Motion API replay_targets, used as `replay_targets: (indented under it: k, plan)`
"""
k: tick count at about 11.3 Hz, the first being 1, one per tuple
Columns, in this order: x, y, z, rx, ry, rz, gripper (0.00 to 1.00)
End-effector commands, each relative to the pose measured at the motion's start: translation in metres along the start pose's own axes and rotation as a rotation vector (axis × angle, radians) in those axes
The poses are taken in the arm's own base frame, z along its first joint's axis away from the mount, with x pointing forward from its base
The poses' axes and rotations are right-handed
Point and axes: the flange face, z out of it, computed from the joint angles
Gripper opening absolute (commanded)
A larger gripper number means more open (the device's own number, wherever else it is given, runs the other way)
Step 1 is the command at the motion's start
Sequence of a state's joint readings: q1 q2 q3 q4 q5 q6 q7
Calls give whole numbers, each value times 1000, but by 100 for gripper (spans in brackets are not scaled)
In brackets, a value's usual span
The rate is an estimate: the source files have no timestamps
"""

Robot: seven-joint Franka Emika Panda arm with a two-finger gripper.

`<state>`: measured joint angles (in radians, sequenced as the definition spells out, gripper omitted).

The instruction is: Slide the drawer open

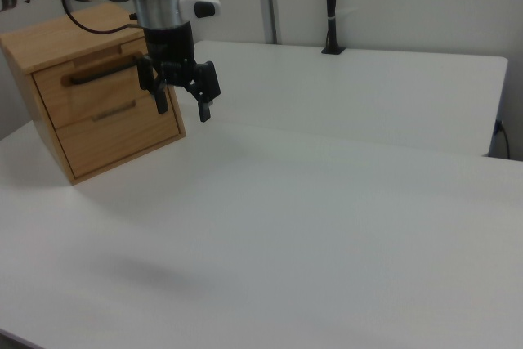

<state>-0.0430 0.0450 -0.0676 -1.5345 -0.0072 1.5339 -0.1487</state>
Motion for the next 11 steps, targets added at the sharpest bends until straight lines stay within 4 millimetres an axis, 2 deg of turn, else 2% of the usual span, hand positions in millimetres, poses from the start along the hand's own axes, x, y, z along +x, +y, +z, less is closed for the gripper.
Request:
replay_targets:
  k: [1, 3, 6, 8, 10, 11]
  plan:
    - [0, -8, 0, 13, -14, -5, 100]
    - [0, -5, 0, 14, -11, 1, 100]
    - [1, -12, -10, 51, 18, -6, 100]
    - [5, -28, -13, 233, 44, 14, 100]
    - [14, -44, -23, 364, 94, 209, 100]
    - [23, -60, -25, 396, 113, 299, 100]
